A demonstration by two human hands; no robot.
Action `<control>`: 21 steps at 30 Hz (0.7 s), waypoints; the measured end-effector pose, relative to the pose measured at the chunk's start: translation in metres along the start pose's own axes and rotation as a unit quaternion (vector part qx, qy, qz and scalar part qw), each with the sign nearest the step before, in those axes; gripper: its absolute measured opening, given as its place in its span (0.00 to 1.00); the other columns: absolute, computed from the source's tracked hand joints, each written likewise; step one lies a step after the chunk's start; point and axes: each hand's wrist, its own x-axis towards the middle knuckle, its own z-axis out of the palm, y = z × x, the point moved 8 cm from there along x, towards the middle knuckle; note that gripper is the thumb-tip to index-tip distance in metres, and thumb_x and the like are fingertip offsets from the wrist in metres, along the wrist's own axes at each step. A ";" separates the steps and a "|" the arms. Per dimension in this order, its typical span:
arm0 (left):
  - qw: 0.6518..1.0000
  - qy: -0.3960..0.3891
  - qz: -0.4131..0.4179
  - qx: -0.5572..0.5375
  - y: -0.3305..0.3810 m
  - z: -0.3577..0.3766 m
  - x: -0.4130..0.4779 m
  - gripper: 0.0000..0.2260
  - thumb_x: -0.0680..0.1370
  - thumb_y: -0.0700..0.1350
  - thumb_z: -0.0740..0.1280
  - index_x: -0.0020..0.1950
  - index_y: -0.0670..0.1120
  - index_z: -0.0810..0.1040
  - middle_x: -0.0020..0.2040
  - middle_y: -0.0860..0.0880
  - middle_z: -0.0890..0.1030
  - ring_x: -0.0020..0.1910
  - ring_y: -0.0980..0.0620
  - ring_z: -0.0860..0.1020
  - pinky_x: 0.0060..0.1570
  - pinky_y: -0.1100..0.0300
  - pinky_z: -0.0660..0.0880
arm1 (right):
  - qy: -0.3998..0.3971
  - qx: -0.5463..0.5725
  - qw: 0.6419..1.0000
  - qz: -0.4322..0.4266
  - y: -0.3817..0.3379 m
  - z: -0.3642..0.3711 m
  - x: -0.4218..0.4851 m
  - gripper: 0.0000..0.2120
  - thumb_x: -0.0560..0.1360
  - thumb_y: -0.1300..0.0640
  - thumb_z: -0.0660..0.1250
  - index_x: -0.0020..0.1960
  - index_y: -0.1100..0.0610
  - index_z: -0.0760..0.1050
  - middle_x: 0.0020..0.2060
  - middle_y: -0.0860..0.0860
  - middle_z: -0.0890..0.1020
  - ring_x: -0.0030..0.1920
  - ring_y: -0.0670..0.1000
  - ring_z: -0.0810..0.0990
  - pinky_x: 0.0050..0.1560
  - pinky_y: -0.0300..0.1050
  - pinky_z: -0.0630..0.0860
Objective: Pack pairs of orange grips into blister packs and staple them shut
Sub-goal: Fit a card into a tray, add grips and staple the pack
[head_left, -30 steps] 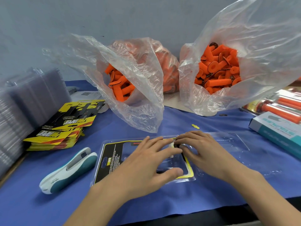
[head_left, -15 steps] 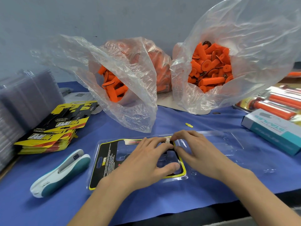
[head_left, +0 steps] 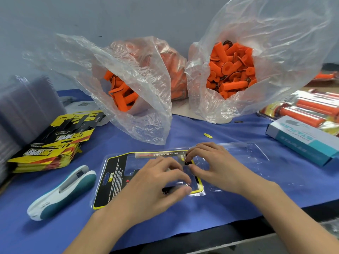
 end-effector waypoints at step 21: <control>0.995 0.056 0.020 0.081 0.038 0.027 -0.001 0.04 0.78 0.47 0.66 0.51 0.53 0.79 0.48 0.55 0.76 0.47 0.52 0.74 0.50 0.57 0.71 | 0.002 0.025 0.999 0.022 0.003 -0.006 0.000 0.04 0.78 0.52 0.66 0.51 0.46 0.79 0.53 0.39 0.79 0.62 0.45 0.71 0.66 0.48 0.67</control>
